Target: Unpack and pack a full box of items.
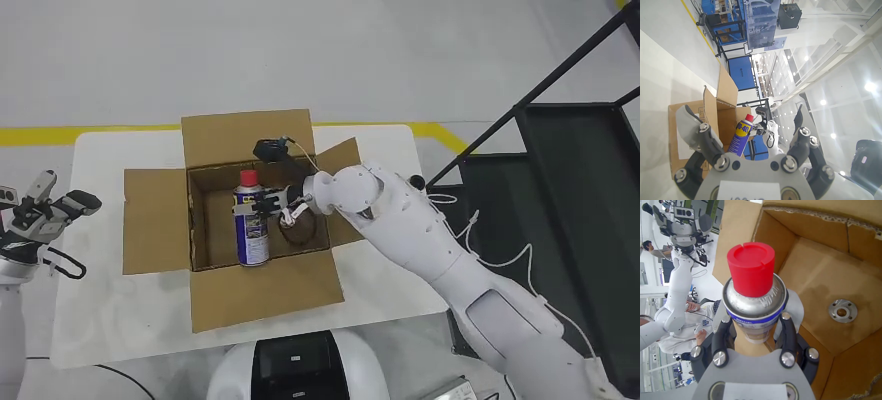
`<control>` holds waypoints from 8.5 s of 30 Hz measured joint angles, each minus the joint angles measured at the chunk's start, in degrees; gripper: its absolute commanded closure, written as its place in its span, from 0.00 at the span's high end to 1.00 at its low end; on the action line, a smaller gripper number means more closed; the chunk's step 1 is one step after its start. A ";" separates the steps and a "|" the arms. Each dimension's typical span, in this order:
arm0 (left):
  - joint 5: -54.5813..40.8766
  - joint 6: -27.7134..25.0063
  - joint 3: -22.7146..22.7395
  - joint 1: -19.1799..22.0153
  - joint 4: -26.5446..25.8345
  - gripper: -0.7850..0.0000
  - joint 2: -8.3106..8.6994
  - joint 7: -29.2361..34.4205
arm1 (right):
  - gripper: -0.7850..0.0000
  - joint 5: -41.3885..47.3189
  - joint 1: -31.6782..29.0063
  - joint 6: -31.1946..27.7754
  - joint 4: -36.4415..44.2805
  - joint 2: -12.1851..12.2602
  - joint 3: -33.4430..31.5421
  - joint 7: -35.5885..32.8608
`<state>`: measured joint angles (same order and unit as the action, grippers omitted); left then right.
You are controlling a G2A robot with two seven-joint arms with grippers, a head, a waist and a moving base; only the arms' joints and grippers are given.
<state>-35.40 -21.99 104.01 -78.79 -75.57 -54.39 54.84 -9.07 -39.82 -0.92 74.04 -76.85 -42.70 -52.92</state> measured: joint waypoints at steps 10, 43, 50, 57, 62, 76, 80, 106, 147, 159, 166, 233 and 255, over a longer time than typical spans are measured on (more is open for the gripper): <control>0.00 0.00 0.00 0.00 0.00 1.00 0.00 0.00 | 0.00 1.38 7.20 3.35 -12.78 -4.55 7.06 -0.54; 0.00 0.00 0.00 0.00 0.00 1.00 0.00 0.00 | 1.00 2.87 14.12 -8.67 -34.25 -15.25 12.30 5.51; 0.00 0.00 0.00 0.00 0.00 1.00 0.00 0.00 | 1.00 -4.38 2.61 -16.36 -13.13 -6.41 -0.37 9.92; 0.00 0.00 0.00 0.00 0.00 1.00 0.00 0.00 | 1.00 -16.04 -20.85 -18.69 19.47 2.04 -21.63 11.47; 0.00 0.00 0.00 0.00 0.00 1.00 0.00 0.00 | 1.00 -22.93 -35.25 -21.12 34.45 4.48 -34.43 17.25; 0.00 0.00 0.00 0.00 0.00 1.00 0.00 0.00 | 1.00 -28.68 -50.29 -17.04 34.52 5.89 -51.14 33.18; 0.00 0.00 0.00 0.00 0.00 1.00 0.00 0.00 | 1.00 -27.64 -49.45 -11.49 31.70 6.28 -53.88 28.59; 0.00 0.00 0.00 0.00 0.00 1.00 0.00 0.00 | 1.00 -40.15 -33.85 -1.82 14.51 8.08 -50.46 6.05; 0.00 0.00 0.00 0.00 0.00 1.00 0.00 0.00 | 0.00 -45.29 -8.74 4.98 -28.61 4.85 -34.30 16.73; 0.00 0.00 0.00 0.00 0.00 1.00 0.00 0.00 | 0.00 -48.40 -15.95 8.59 -12.78 5.95 -35.88 14.62; 0.00 0.00 0.00 0.00 0.00 1.00 0.00 0.00 | 0.00 -49.76 -29.68 8.93 15.98 7.78 -42.88 10.28; 0.00 0.00 0.00 0.00 0.00 1.00 0.00 0.00 | 0.00 -56.81 -14.47 -2.08 13.20 1.86 -4.57 13.90; 0.00 0.00 0.00 0.00 0.00 1.00 0.00 0.00 | 0.00 -51.74 -3.67 1.19 -13.05 -6.07 4.50 23.23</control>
<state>-35.40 -21.99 104.01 -78.79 -75.57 -54.39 54.84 -60.81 -43.49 0.27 60.99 -82.93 -38.20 -29.69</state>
